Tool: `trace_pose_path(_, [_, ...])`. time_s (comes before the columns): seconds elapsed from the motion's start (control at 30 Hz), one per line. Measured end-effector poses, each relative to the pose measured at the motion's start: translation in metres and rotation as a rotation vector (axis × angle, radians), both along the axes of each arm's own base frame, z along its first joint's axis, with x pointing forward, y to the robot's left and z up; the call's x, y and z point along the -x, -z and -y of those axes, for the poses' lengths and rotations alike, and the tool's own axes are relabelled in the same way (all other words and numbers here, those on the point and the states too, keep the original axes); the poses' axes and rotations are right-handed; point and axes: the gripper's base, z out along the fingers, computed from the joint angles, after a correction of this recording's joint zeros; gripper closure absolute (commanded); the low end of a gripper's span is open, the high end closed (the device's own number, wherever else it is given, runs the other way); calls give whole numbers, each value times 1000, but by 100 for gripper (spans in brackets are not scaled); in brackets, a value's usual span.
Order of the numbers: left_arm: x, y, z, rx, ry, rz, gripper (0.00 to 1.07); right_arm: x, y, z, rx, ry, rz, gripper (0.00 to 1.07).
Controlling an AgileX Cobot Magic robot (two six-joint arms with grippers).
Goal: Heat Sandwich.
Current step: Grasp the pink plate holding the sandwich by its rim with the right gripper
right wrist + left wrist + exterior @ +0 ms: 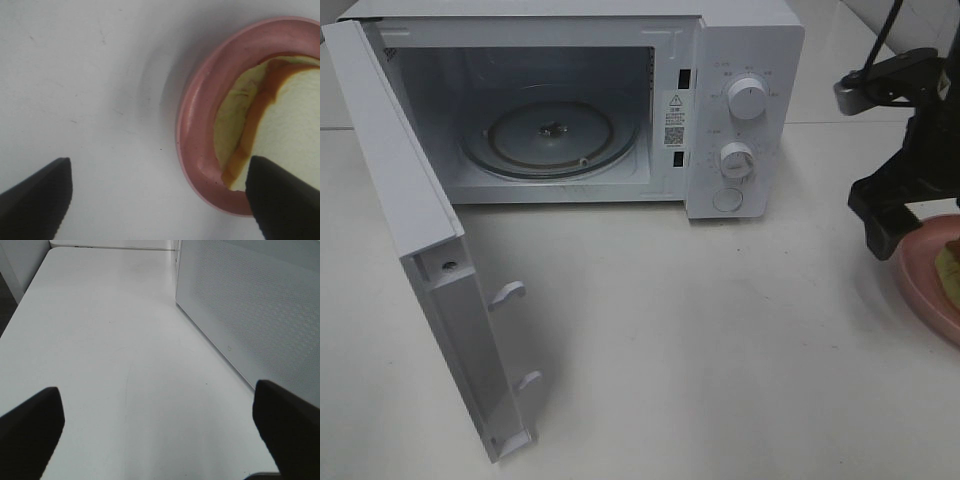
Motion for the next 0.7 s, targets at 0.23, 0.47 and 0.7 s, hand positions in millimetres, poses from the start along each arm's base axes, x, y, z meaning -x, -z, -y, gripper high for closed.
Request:
trace_pose_path(0.23, [0,0,0,0,0,0,9,-2,-3,20,-36,86,4,20])
trace_pose_path(0.47, [0,0,0,0,0,0,9,-4,-3,33,-53,133,10,20])
trace_pose_path(0.7, [0,0,0,0,0,0,9,-5,9,40,-72,152,24,22])
